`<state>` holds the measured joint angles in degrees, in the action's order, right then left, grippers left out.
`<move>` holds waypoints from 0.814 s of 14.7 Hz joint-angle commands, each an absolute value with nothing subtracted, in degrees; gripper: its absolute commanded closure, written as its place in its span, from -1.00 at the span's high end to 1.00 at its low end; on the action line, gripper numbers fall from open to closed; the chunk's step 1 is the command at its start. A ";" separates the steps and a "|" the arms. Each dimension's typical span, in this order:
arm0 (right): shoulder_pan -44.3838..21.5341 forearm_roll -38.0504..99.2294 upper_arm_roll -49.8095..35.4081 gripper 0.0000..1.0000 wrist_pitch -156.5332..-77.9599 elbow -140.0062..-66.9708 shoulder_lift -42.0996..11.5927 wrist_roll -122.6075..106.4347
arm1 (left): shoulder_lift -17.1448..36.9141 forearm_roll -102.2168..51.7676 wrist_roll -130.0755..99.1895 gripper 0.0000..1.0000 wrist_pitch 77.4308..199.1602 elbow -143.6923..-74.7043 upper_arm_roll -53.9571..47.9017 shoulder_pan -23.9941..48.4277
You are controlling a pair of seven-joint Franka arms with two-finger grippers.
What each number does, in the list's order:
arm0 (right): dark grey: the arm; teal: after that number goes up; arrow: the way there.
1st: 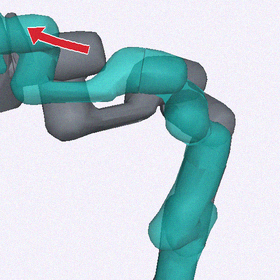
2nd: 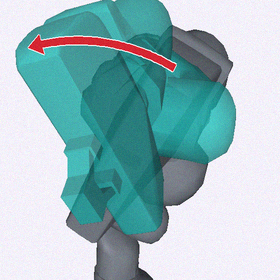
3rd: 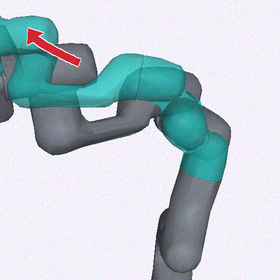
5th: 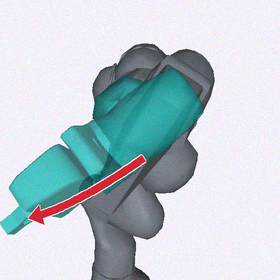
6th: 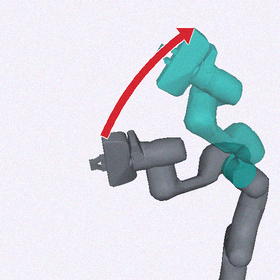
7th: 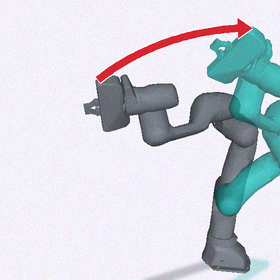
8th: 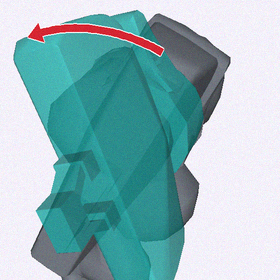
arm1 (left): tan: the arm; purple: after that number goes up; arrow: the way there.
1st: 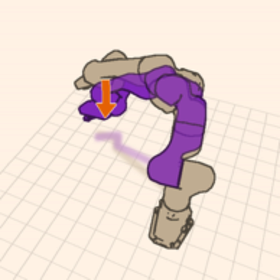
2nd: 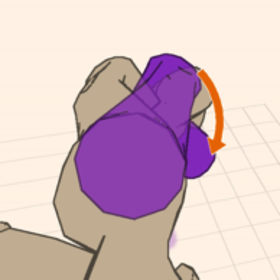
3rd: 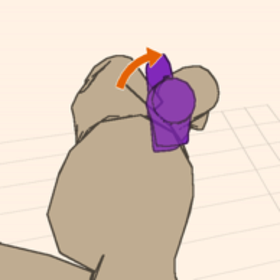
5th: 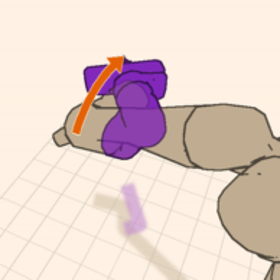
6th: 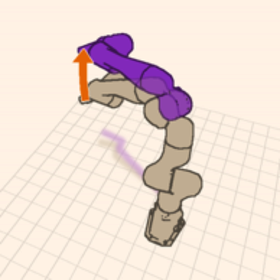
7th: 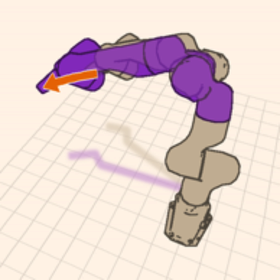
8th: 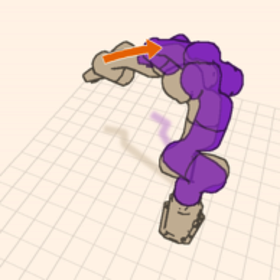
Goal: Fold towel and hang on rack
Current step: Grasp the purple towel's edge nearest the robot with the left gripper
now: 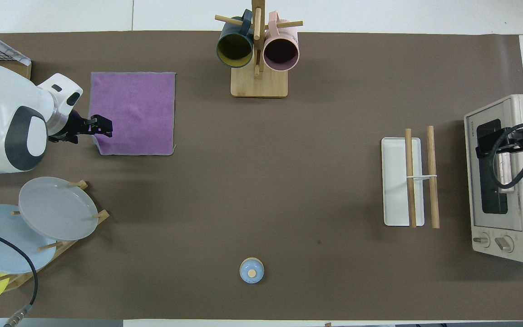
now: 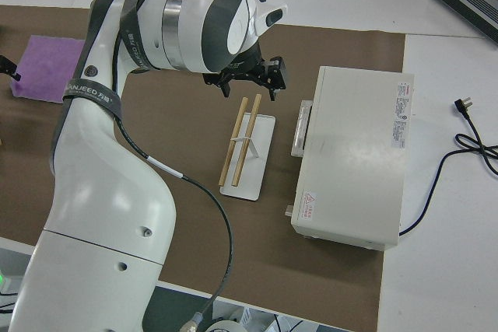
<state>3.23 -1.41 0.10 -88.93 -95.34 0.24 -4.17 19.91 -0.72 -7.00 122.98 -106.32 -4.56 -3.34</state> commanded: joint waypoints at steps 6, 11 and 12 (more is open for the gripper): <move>3.43 -0.62 0.26 1.00 -88.15 -95.10 0.62 -5.10 | 18.90 -0.53 -6.42 0.33 126.20 -110.74 -4.83 -4.04; 3.43 -0.62 0.26 1.00 -88.15 -95.10 0.62 -5.10 | 18.90 -0.53 -6.33 -0.73 126.30 -110.83 -4.83 -4.66; 3.43 -0.62 0.26 1.00 -88.15 -95.18 0.62 -5.10 | 18.90 -0.53 -6.33 -1.00 126.21 -110.83 -4.83 -4.66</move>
<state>3.24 -1.41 0.10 -88.93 -95.34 0.24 -4.17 19.92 -0.72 -6.91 124.84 -109.19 -4.56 -4.18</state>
